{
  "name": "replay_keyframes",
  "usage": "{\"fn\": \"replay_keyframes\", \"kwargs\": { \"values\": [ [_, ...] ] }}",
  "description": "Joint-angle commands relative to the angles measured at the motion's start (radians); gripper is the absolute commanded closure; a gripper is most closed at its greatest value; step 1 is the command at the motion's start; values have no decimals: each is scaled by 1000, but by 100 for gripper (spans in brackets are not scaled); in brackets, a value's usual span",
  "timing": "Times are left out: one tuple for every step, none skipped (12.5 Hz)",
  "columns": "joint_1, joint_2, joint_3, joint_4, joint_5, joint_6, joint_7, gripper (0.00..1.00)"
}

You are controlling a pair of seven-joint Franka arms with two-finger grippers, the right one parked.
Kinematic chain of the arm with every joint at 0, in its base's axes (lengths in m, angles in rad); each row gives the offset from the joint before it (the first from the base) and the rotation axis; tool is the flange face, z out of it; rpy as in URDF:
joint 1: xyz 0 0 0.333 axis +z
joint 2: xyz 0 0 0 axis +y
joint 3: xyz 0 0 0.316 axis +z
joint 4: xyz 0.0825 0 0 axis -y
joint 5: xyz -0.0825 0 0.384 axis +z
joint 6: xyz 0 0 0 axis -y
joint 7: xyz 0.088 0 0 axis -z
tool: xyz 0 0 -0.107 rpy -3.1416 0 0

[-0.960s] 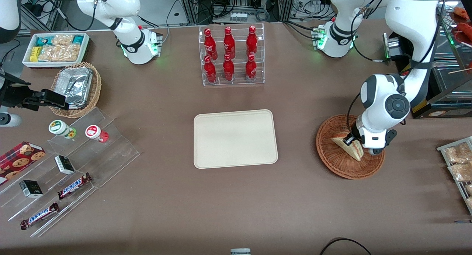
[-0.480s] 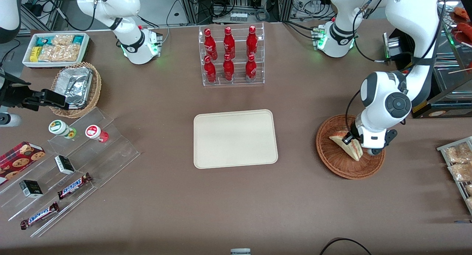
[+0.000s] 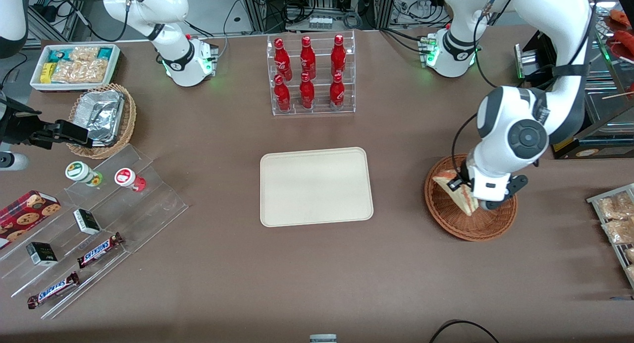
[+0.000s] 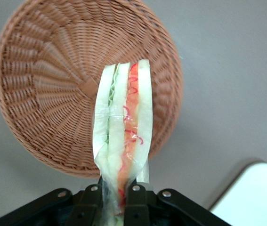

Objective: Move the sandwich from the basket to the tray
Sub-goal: 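Close the left gripper on the sandwich and lift it, then carry the sandwich with the left gripper over the cream tray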

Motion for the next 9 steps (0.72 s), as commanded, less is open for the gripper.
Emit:
{"fn": "replay_keyframes", "kwargs": {
  "values": [
    [-78,9,7,18,10,-18,2,100],
    [-112,17,7,21,10,-15,2,100],
    [-150,32,7,38,10,-20,3,100],
    [-187,49,7,50,10,-20,3,100],
    [-224,66,7,68,10,-18,3,100],
    [-250,87,7,93,9,-18,3,100],
    [-286,121,5,134,7,-20,2,100],
    [-326,159,7,183,6,-22,-3,100],
    [-353,197,5,235,6,-23,-12,100]
  ]
}}
